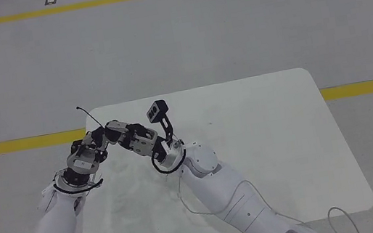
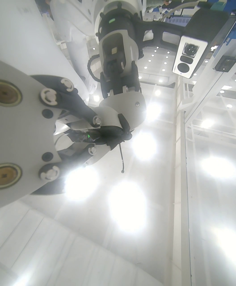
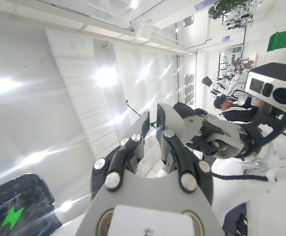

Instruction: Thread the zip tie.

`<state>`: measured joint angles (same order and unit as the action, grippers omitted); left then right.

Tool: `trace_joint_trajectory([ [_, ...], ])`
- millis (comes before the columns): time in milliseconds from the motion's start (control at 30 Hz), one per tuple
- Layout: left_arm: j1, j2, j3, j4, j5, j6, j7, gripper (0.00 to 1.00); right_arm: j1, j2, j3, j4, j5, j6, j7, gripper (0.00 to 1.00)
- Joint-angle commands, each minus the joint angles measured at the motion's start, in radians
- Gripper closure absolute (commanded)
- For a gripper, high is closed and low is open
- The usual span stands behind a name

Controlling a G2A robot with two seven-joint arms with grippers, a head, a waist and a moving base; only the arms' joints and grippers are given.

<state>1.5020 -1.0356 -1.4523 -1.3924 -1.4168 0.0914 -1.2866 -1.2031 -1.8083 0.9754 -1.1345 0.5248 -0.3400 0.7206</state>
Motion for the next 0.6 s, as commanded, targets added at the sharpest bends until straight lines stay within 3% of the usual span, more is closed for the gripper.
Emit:
trace_joint_trajectory([
  [0,0.000,0.000,0.000,0.000,0.000,0.000,0.000,1.00,0.000,0.000,0.000,0.000,0.001,0.000,0.000,0.91],
  [200,0.000,0.000,0.000,0.000,0.000,0.000,0.000,1.00,0.001,0.000,0.000,0.000,0.003,0.000,-0.002,1.00],
  [567,0.000,0.000,0.000,0.000,0.000,0.000,0.000,1.00,0.000,0.000,0.003,0.011,-0.018,0.000,-0.011,1.00],
])
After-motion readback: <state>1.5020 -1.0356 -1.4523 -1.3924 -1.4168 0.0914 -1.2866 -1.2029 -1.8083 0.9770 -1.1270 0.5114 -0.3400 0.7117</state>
